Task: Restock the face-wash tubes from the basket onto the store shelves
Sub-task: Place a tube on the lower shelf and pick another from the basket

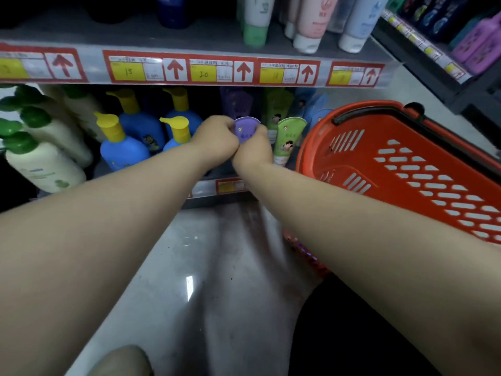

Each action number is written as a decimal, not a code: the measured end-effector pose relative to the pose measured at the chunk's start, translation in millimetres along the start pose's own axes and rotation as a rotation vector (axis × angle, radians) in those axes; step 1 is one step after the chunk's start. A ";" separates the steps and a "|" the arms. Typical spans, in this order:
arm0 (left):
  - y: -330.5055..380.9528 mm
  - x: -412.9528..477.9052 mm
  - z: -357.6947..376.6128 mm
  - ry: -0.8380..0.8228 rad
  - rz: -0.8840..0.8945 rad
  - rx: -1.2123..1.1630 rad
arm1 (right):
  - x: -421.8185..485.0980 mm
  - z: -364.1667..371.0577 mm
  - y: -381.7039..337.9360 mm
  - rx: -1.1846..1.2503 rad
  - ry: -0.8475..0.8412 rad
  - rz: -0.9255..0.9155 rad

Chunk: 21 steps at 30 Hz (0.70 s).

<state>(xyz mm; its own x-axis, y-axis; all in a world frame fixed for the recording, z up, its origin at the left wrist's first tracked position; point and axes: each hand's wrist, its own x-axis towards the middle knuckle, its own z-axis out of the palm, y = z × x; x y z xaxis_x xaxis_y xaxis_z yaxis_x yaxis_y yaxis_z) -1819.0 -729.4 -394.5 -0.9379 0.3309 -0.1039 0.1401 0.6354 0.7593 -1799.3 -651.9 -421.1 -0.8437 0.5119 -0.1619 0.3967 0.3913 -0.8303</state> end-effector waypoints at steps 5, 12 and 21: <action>40.3 -15.2 -25.6 0.071 0.136 0.107 | -22.2 -51.5 -36.1 -0.020 -0.017 -0.143; 110.4 -36.6 1.1 -0.137 0.348 0.596 | -23.1 -166.8 -18.3 -0.709 -0.090 -0.481; 176.5 -46.4 123.6 -0.305 0.535 0.856 | -26.3 -273.2 95.9 -0.914 -0.080 -0.235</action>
<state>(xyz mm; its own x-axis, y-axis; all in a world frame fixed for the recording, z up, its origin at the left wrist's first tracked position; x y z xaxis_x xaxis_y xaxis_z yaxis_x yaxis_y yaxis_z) -1711.6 -546.4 -335.0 -0.5848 0.7995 -0.1371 0.8008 0.5960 0.0598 -1640.2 -418.9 -350.8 -0.9469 0.3028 -0.1080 0.3142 0.9427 -0.1125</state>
